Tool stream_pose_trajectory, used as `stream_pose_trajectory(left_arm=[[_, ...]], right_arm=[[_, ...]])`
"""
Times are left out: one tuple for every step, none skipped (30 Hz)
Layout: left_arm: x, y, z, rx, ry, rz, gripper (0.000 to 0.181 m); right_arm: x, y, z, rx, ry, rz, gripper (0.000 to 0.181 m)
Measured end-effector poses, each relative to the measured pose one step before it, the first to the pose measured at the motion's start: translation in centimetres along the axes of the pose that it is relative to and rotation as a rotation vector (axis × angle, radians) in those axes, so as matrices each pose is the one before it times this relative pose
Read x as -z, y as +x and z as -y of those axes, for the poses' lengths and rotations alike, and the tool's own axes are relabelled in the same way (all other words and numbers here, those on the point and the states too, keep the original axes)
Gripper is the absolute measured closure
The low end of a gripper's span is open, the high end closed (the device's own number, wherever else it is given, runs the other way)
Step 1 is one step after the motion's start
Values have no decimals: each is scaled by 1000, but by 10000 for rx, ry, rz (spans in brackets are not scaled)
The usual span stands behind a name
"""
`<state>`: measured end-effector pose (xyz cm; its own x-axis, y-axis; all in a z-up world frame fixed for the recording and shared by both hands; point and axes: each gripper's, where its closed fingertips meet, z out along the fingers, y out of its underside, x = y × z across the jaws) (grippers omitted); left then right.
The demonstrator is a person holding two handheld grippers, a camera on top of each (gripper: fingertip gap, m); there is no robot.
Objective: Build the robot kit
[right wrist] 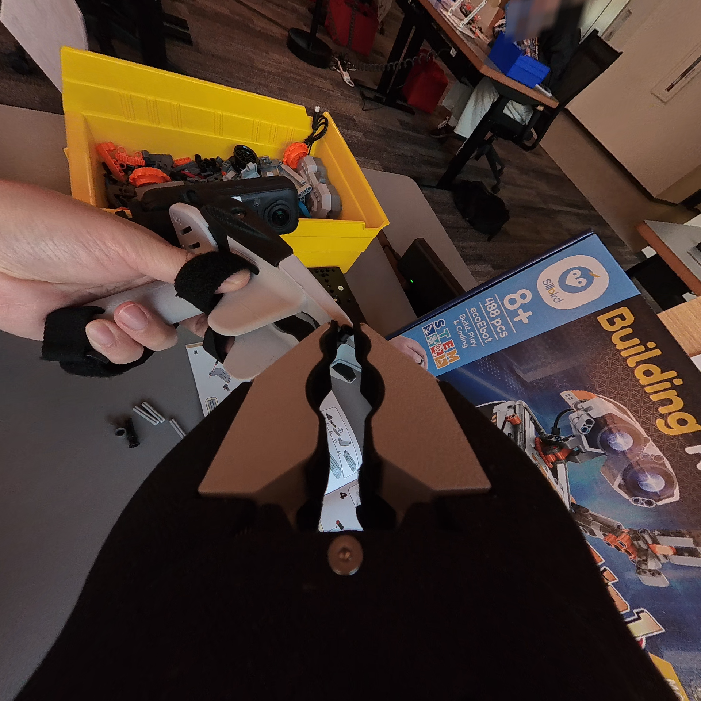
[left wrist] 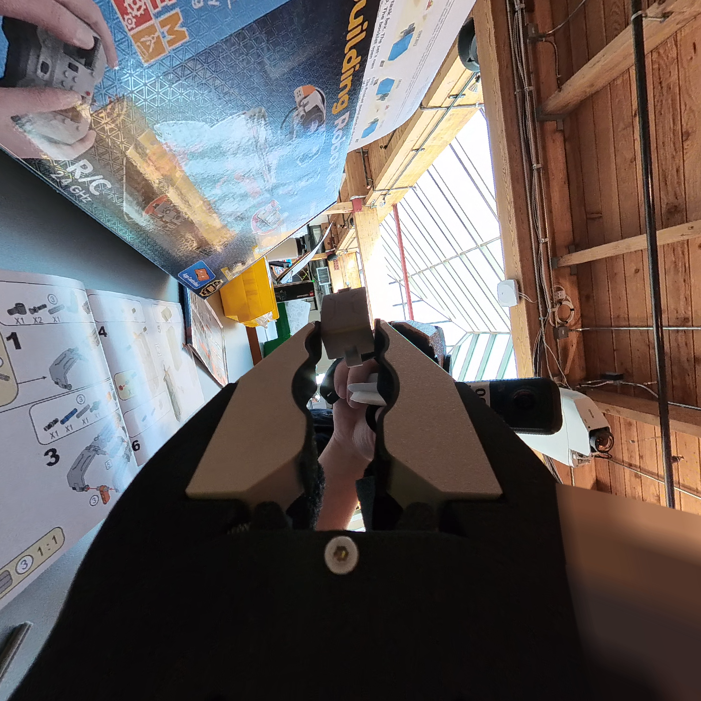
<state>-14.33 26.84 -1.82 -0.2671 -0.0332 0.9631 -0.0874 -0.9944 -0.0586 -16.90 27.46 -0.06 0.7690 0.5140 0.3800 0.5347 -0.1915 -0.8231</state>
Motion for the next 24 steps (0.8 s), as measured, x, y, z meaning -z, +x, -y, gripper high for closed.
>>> stream_pose_trajectory(left_arm=[[-1, -25, -6, -1, 4, 10, 155], [2, -28, 3, -7, 10, 19, 155], [14, -49, 2, -12, 10, 26, 155], [4, -40, 0, -15, 15, 33, 155], [6, -52, 0, -16, 16, 33, 155], [5, -56, -13, -19, 13, 42, 155], [-3, -70, -13, -10, 5, 38, 156], [-5, -62, 2, -12, 9, 32, 156], [-6, -50, -7, -11, 9, 24, 156], [-4, -29, 12, -8, 9, 10, 156], [-1, -18, 2, 1, 2, 13, 156], [3, -22, -2, 4, -1, 11, 156], [0, 11, 0, 7, 0, -5, 156], [-3, 26, -6, 14, 3, -11, 156], [-5, 40, -13, 16, 5, -20, 156], [3, 32, -8, 21, 10, -17, 156], [2, 27, -16, 20, 11, -13, 156], [-1, 61, -3, 20, 13, -31, 156], [3, 58, -2, 34, 14, -36, 156], [4, 62, -26, 48, 11, -32, 156], [-2, 49, -16, 49, 11, -31, 156], [1, 41, -17, 40, 10, -37, 156], [3, 19, -17, 42, 11, -27, 156], [-4, 5, -9, 37, 9, -22, 156]], right_arm=[[-4, -7, -23, 1, -1, 5, 174], [-13, -5, -36, -2, -2, 9, 174], [-13, -15, -35, -10, 3, 18, 174], [-18, -9, -35, -17, 9, 24, 174], [-5, -12, -41, -27, 13, 29, 174], [-9, -3, -60, -36, 5, 37, 174], [-6, -14, -66, -36, 7, 38, 174], [-5, 5, -62, -47, 10, 37, 174], [-14, 3, -44, -46, 19, 34, 174], [-9, -1, -12, -34, 31, 26, 174], [-2, -8, -26, -28, 28, 28, 174], [-7, 0, -2, -20, 36, 24, 174], [10, -5, 22, -8, 47, 19, 174], [19, -5, 25, -13, 47, 24, 174], [19, -14, 36, 2, 60, 23, 174], [18, 4, 19, 17, 50, 9, 174], [16, 2, 25, -3, 47, 7, 173], [4, -16, 63, -4, 64, 16, 173], [16, -51, 84, 40, 66, 20, 173], [19, -21, 50, 79, 51, -14, 173], [20, -5, 51, 62, 37, -21, 173], [15, -20, 51, 37, 32, -7, 173], [5, -14, 9, 29, 5, -6, 173], [-9, -10, 3, 34, 2, -11, 172]])
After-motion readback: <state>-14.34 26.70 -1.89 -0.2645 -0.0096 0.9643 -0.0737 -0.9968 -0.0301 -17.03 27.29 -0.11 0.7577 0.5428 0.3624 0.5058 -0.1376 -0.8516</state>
